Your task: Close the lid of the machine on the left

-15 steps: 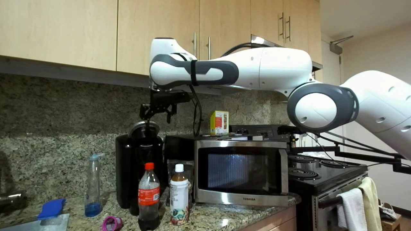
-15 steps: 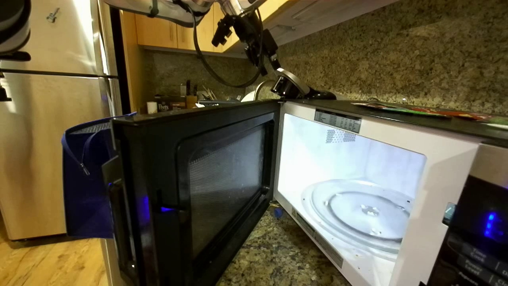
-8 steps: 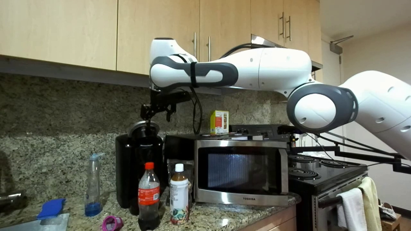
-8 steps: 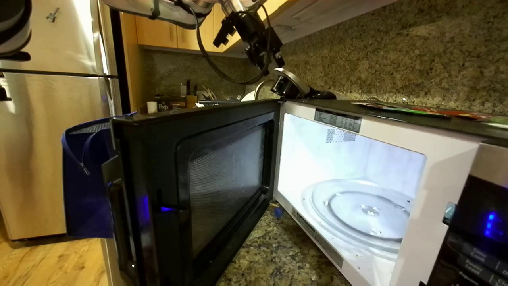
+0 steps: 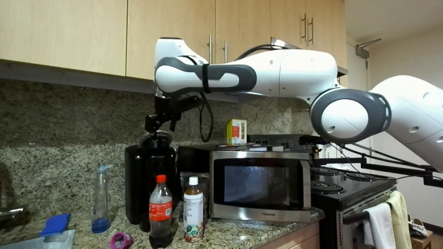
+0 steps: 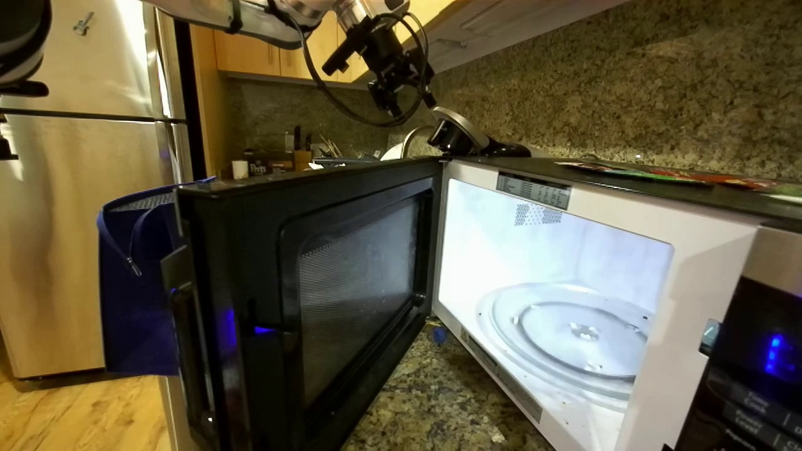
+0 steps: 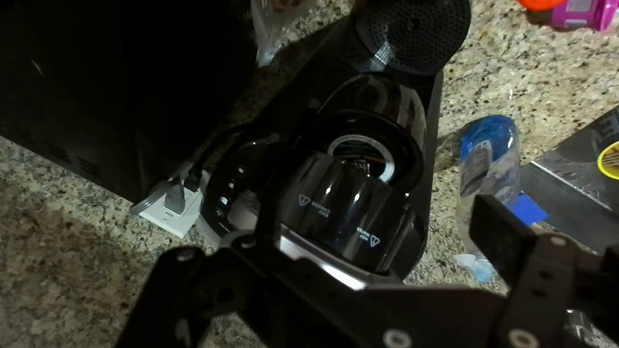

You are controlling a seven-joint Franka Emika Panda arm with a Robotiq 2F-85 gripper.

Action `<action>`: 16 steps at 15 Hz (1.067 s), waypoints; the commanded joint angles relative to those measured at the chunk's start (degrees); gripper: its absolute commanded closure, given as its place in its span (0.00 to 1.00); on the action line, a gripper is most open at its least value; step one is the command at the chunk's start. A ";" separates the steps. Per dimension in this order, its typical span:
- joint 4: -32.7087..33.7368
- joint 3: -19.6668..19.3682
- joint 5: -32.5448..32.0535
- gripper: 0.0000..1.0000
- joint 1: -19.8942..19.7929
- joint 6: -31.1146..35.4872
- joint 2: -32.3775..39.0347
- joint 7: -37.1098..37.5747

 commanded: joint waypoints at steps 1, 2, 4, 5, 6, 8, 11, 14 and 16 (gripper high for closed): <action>0.43 0.58 -0.70 0.00 -0.83 2.03 0.49 -6.99; 0.59 0.62 -0.94 0.00 -0.92 1.23 0.73 -10.34; 1.29 0.09 -1.67 0.00 -0.29 -0.20 1.45 -15.30; 1.19 0.47 -1.22 0.00 -0.24 -1.07 1.65 -17.95; 0.57 0.58 -1.04 0.00 -0.41 -1.13 2.14 -20.59; -0.02 0.10 -0.22 0.00 -0.11 -0.23 1.60 -18.24; -0.02 0.15 -0.22 0.00 -0.13 -0.23 2.77 -21.11; 0.29 -0.32 -1.28 0.00 0.46 1.39 2.56 -22.69; 0.03 -0.97 -2.19 0.00 1.64 1.71 1.44 -22.56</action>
